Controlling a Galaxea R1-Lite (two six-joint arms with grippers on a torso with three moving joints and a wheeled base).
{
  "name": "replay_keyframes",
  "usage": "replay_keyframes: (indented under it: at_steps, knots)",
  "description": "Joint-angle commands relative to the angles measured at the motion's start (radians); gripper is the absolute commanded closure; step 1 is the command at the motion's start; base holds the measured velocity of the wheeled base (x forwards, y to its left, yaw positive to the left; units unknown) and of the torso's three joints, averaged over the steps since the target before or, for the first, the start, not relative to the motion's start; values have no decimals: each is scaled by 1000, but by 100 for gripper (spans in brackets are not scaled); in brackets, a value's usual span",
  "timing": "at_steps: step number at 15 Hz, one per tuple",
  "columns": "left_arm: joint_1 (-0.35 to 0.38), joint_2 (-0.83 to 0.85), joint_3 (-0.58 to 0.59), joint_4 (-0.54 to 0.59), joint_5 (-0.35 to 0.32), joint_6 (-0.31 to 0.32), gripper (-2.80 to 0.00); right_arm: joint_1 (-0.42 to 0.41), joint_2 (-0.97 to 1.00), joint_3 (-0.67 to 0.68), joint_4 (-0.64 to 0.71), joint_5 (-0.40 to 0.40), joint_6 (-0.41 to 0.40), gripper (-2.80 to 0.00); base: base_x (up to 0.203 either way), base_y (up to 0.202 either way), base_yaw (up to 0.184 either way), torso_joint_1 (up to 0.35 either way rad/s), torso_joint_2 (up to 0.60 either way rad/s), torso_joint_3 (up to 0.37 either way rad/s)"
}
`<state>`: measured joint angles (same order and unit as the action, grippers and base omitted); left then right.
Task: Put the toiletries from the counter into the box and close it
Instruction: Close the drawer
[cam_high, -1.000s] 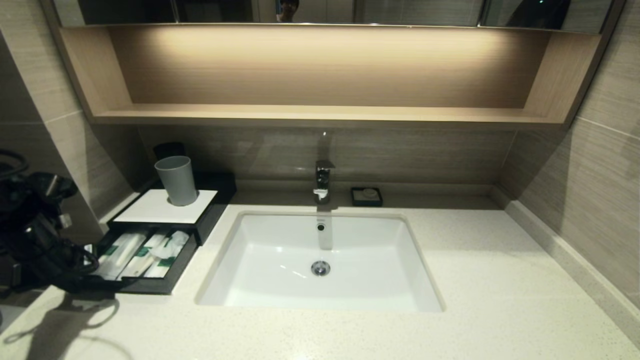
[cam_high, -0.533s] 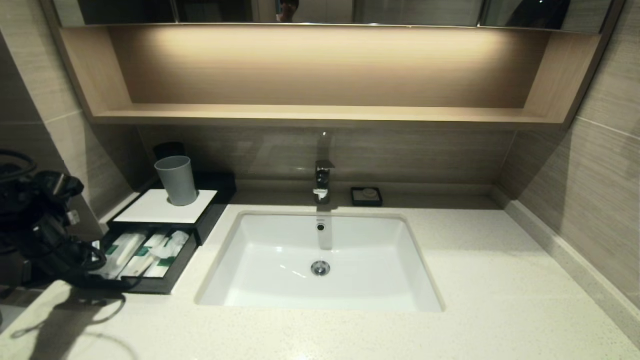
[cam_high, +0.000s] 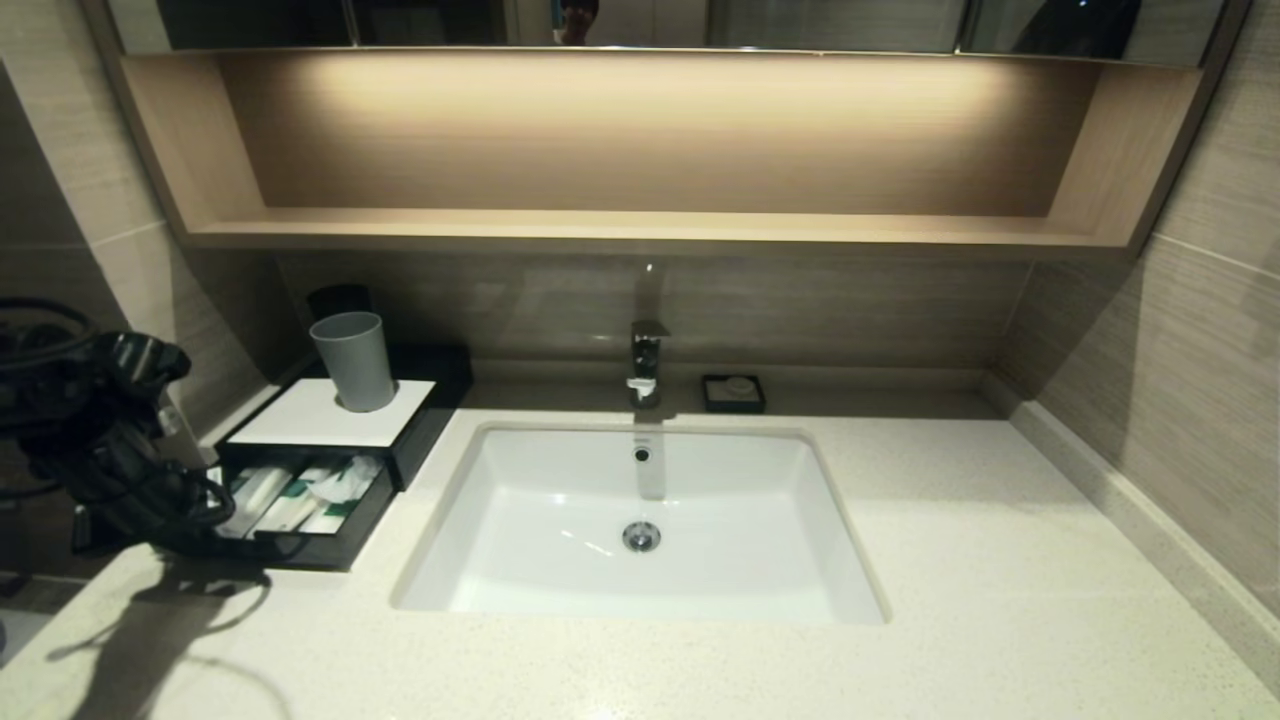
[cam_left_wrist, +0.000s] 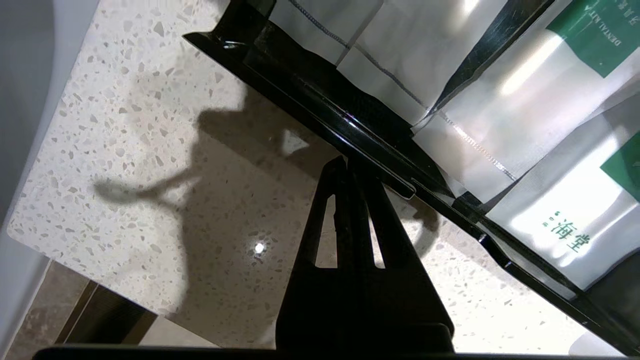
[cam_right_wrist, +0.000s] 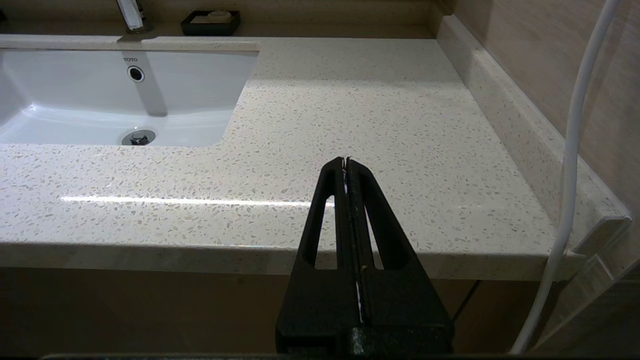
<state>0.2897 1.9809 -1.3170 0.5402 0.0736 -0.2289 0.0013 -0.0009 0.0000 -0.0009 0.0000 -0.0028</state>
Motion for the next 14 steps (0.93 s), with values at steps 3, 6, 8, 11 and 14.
replay_keyframes:
  at_steps: [3,6,8,11,14]
  knots:
    - [-23,32,-28,0,0,-18,0,0,1,2,0,0,0,0,0,0,0,0,0,0]
    - [-37,54,-58,0,-1,-29,0,0,1,2,-1,0,0,0,0,0,0,0,0,0]
    - [-43,61,-80,0,-2,-31,0,0,1,2,-1,0,0,0,0,0,0,0,0,0]
    - [-52,71,-115,0,-2,-50,0,0,1,2,0,0,0,0,0,0,0,0,0,0]
    - [-64,81,-145,0,-2,-50,0,0,-1,2,-1,0,0,0,0,0,0,0,0,0]
